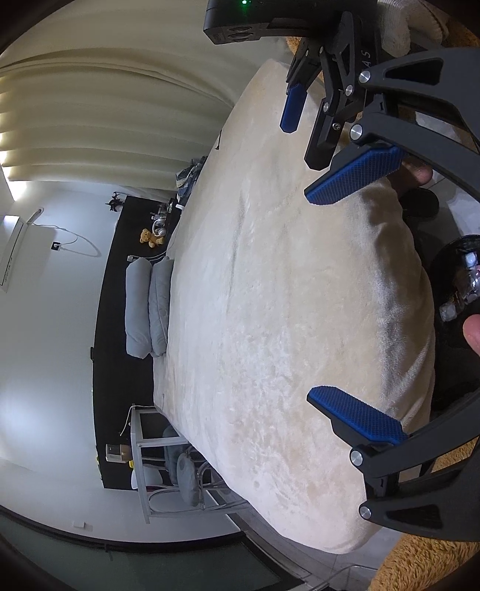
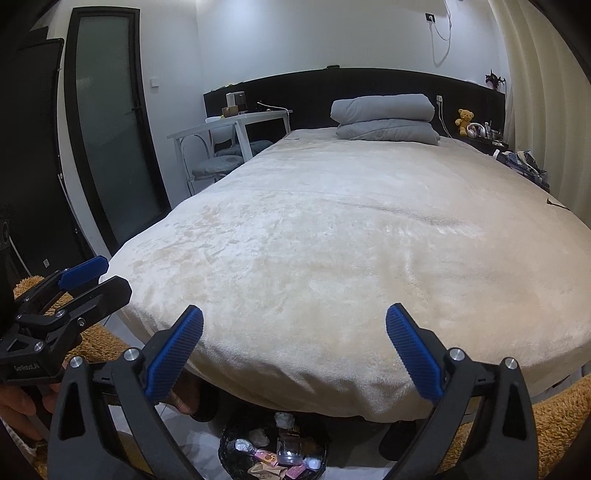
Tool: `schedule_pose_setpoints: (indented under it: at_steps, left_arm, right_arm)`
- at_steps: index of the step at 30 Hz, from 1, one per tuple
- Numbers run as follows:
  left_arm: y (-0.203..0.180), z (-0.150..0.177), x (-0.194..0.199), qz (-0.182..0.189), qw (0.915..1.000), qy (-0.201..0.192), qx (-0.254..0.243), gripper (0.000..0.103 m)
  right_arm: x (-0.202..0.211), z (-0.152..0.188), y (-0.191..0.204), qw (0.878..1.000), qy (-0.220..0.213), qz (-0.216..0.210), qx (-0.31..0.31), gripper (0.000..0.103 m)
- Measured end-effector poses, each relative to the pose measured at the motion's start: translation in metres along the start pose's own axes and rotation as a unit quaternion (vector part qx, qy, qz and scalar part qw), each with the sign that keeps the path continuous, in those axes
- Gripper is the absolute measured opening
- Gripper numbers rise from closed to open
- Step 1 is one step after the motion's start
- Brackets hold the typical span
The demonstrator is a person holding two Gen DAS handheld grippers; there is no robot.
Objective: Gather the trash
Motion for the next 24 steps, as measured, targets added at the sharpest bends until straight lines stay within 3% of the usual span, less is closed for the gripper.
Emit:
schedule_pose_setpoints:
  at_steps: [24]
  left_arm:
    - [-0.0019,-0.0040,0.0066,-0.012,0.9996,-0.021,-0.016,0.097]
  right_arm:
    - [0.0014,-0.0007,-0.0016,1.000,-0.004,0.005,0.000,0.098]
Point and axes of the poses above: each gripper's, at about its wrist camera, not at the fingertips, and x roughly against the way its jaws point, y to its left, z to its underside, the point moved 7 cm from there along -x, roughly the way its jaws point
